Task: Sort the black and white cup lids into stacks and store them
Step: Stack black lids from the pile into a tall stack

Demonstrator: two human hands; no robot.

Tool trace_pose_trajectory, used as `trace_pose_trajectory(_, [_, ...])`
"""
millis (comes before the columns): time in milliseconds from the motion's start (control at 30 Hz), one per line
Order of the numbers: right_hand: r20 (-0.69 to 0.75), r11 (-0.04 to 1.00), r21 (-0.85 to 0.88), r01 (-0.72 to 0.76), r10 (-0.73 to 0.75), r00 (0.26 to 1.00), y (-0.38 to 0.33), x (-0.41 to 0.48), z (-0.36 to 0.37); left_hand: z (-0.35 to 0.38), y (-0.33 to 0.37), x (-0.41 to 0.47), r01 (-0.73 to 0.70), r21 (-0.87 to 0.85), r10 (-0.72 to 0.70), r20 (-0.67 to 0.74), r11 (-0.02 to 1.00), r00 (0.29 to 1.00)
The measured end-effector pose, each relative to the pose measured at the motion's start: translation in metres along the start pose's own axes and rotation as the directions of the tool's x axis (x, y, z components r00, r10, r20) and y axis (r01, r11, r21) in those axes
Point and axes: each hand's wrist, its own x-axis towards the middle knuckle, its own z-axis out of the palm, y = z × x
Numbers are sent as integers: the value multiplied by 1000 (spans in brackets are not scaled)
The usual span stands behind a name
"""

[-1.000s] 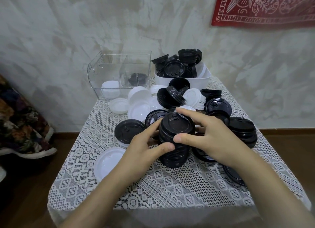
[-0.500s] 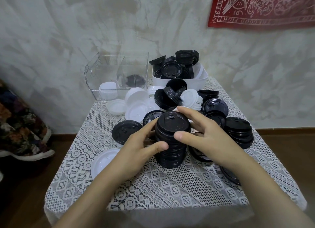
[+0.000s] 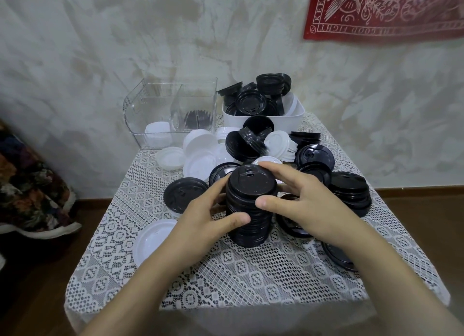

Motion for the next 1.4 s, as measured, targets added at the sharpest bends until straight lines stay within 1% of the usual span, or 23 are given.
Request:
trace_pose_trajectory(67, [-3,1000,31,-2,2,1000,1,-1,0,-2,2,1,14,-33,-14,7,999,1000])
trace_pose_trajectory(133, [-11,999,47,-3,3,1000,1,0,0,-4,7,2,22,-103,-22,-1,994,1000])
trace_pose_trajectory(200, [-15,998,60,1,0,1000,1,0,0,-3,12,4,10,-168,-13,-14,986,1000])
trace_pose_trajectory(233, [-13,998,66,8,-7,1000,1,0,0,-2,14,5,-5,-174,2,-17,985,1000])
trace_pose_trajectory(333, [8,997,72,33,-34,999,0,2,-1,1,14,8,-36,-135,36,-8,990,999])
trace_pose_trajectory(400, [33,996,80,40,-43,999,0,3,-4,2,12,9,-44,-143,43,-8,989,999])
trace_pose_trajectory(533, [61,988,153,7,-17,998,-1,3,-9,-1,11,11,-48,-158,48,0,986,999])
trace_pose_trajectory(667, [53,984,180,-12,3,999,-1,3,-8,0,10,12,-34,-146,34,-5,989,999])
trace_pose_trajectory(833, [58,982,187,-21,10,998,-1,1,-7,1,13,10,-28,-133,28,3,991,1000])
trace_pose_trajectory(1000, [71,987,157,-32,21,997,-5,5,-11,5,16,8,-34,-135,34,-4,990,999])
trace_pose_trajectory(1267, [149,957,250,-145,110,983,-3,8,-9,4,17,8,-20,-153,16,-32,988,999])
trace_pose_trajectory(1400, [167,921,324,-218,171,971,0,2,-5,7,18,1,19,-141,-20,-7,990,1000])
